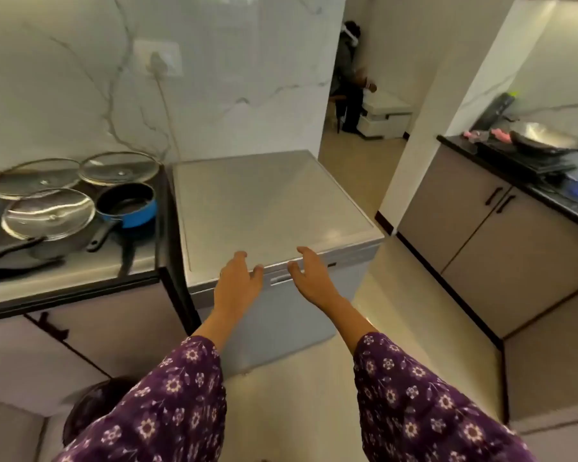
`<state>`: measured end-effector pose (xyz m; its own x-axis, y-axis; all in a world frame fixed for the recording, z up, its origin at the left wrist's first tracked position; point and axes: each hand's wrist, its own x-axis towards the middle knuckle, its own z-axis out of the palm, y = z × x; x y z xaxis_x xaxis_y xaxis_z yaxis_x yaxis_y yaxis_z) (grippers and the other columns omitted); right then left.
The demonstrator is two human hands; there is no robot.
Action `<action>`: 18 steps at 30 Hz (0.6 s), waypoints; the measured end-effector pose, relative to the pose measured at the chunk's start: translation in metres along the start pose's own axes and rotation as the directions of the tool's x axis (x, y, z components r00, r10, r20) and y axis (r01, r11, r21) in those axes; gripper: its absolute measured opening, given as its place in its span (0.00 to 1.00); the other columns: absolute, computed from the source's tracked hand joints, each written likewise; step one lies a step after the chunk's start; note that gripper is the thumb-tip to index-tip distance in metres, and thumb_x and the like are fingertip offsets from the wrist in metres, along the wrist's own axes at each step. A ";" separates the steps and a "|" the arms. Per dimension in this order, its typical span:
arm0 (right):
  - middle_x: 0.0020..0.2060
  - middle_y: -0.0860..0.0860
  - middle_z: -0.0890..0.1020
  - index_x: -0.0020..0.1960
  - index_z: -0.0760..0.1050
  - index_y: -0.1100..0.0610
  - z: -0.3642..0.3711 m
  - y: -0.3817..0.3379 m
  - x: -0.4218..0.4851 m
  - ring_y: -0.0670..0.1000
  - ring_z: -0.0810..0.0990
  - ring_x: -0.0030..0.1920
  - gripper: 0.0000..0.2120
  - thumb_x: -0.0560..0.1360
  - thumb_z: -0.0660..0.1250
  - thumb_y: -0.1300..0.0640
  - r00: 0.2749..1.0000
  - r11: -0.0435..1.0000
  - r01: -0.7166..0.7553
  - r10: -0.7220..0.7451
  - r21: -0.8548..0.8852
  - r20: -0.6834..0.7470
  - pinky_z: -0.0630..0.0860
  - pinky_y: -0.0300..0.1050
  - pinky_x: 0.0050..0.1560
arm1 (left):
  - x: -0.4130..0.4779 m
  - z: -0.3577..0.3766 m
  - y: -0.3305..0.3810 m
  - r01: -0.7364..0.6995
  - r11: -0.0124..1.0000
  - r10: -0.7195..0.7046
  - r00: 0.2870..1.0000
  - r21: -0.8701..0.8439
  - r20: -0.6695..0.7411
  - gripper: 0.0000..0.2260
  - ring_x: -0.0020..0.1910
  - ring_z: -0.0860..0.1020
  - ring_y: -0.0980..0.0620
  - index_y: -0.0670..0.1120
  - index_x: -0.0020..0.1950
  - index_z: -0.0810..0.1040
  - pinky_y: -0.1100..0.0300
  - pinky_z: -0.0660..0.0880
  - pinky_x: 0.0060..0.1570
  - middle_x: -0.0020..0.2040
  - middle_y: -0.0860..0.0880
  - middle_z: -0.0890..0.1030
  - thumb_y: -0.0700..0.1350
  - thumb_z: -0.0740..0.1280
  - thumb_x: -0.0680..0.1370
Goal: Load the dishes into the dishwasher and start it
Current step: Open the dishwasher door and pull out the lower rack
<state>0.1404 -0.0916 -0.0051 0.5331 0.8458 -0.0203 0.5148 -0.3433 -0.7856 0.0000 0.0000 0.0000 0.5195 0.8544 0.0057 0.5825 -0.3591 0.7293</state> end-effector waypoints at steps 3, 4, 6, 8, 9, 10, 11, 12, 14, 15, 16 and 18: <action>0.65 0.55 0.72 0.70 0.65 0.60 0.010 0.029 0.014 0.53 0.70 0.65 0.20 0.81 0.58 0.53 0.985 0.975 -0.173 0.174 0.140 0.007 0.66 0.42 0.62 | 0.017 0.028 -0.014 0.176 0.980 -0.160 0.974 -0.091 0.158 0.16 0.51 0.77 0.44 0.40 0.61 0.71 0.54 0.73 0.49 0.53 0.44 0.77 0.50 0.62 0.80; 0.60 0.53 0.75 0.68 0.68 0.59 0.014 0.038 0.018 0.52 0.73 0.60 0.18 0.81 0.58 0.53 0.974 0.959 -0.227 0.227 0.170 0.017 0.68 0.42 0.59 | 0.025 0.037 -0.020 0.234 0.968 -0.212 0.956 -0.090 0.204 0.11 0.45 0.76 0.45 0.42 0.53 0.74 0.56 0.71 0.45 0.46 0.46 0.77 0.49 0.61 0.80; 0.46 0.49 0.75 0.57 0.71 0.55 0.022 0.058 0.027 0.49 0.73 0.47 0.10 0.81 0.57 0.52 0.940 0.899 -0.336 0.338 0.282 0.042 0.69 0.42 0.51 | 0.038 0.054 -0.028 0.281 0.955 -0.254 0.939 -0.093 0.231 0.15 0.31 0.69 0.48 0.47 0.33 0.67 0.56 0.64 0.36 0.31 0.49 0.69 0.49 0.60 0.80; 0.38 0.49 0.70 0.45 0.69 0.52 0.029 0.074 0.046 0.47 0.69 0.38 0.07 0.80 0.56 0.55 0.888 0.788 -0.437 0.454 0.433 0.069 0.69 0.44 0.47 | 0.056 0.068 -0.034 0.388 0.916 -0.341 0.888 -0.103 0.310 0.19 0.30 0.66 0.49 0.47 0.31 0.62 0.56 0.61 0.34 0.29 0.48 0.66 0.51 0.57 0.80; 0.35 0.50 0.66 0.40 0.66 0.52 0.032 0.081 0.057 0.46 0.65 0.35 0.09 0.80 0.56 0.57 0.851 0.713 -0.487 0.517 0.504 0.089 0.68 0.43 0.43 | 0.065 0.078 -0.039 0.478 0.863 -0.401 0.843 -0.160 0.358 0.18 0.33 0.67 0.48 0.46 0.33 0.65 0.56 0.64 0.37 0.32 0.46 0.68 0.52 0.56 0.81; 0.34 0.50 0.64 0.39 0.63 0.53 0.034 0.086 0.067 0.46 0.63 0.33 0.11 0.80 0.56 0.58 0.807 0.620 -0.532 0.577 0.577 0.124 0.66 0.42 0.40 | 0.072 0.086 -0.045 0.576 0.777 -0.452 0.791 -0.253 0.412 0.17 0.35 0.68 0.48 0.45 0.35 0.67 0.57 0.66 0.39 0.34 0.46 0.69 0.52 0.55 0.81; 0.34 0.51 0.64 0.40 0.63 0.53 0.035 0.090 0.076 0.46 0.63 0.33 0.10 0.80 0.56 0.58 0.775 0.517 -0.542 0.613 0.662 0.156 0.67 0.41 0.39 | 0.076 0.094 -0.050 0.652 0.675 -0.487 0.746 -0.347 0.455 0.17 0.36 0.69 0.49 0.45 0.38 0.68 0.59 0.69 0.40 0.36 0.46 0.69 0.52 0.54 0.82; 0.35 0.52 0.67 0.43 0.66 0.54 0.038 0.093 0.084 0.48 0.67 0.36 0.07 0.80 0.57 0.56 0.747 0.387 -0.529 0.634 0.755 0.198 0.70 0.41 0.44 | 0.081 0.099 -0.052 0.705 0.572 -0.516 0.706 -0.418 0.484 0.16 0.36 0.69 0.50 0.45 0.39 0.69 0.61 0.71 0.40 0.36 0.47 0.69 0.52 0.53 0.83; 0.47 0.55 0.74 0.58 0.70 0.56 0.045 0.105 0.099 0.53 0.75 0.52 0.11 0.81 0.59 0.50 0.731 0.161 -0.457 0.628 0.875 0.267 0.70 0.47 0.62 | 0.091 0.114 -0.060 0.751 0.371 -0.548 0.652 -0.546 0.525 0.14 0.41 0.73 0.52 0.43 0.48 0.72 0.62 0.73 0.43 0.40 0.47 0.72 0.51 0.53 0.83; 0.53 0.56 0.74 0.64 0.69 0.59 0.049 0.110 0.106 0.55 0.74 0.58 0.17 0.80 0.59 0.49 0.735 0.088 -0.422 0.617 0.902 0.283 0.68 0.49 0.66 | 0.094 0.121 -0.064 0.744 0.270 -0.550 0.640 -0.612 0.536 0.14 0.48 0.75 0.51 0.41 0.56 0.72 0.60 0.74 0.49 0.47 0.45 0.75 0.50 0.54 0.83; 0.54 0.57 0.74 0.66 0.68 0.61 0.051 0.111 0.110 0.55 0.74 0.60 0.20 0.80 0.59 0.49 0.733 0.050 -0.398 0.618 0.916 0.284 0.69 0.50 0.66 | 0.095 0.126 -0.064 0.730 0.180 -0.551 0.630 -0.660 0.547 0.16 0.56 0.75 0.49 0.40 0.64 0.70 0.57 0.73 0.54 0.55 0.43 0.76 0.49 0.55 0.83; 0.53 0.57 0.75 0.65 0.71 0.62 0.055 0.114 0.120 0.56 0.75 0.56 0.19 0.80 0.60 0.51 0.733 -0.003 -0.350 0.621 0.937 0.277 0.71 0.49 0.62 | 0.099 0.135 -0.065 0.686 0.008 -0.538 0.616 -0.727 0.575 0.18 0.65 0.72 0.47 0.38 0.69 0.68 0.55 0.70 0.61 0.64 0.41 0.74 0.48 0.56 0.83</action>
<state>0.2261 -0.0064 -0.1311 0.5249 0.5200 -0.6738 -0.8174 0.0872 -0.5694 0.0977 0.0570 -0.1398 0.3663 0.5038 -0.7823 -0.0936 0.8564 0.5077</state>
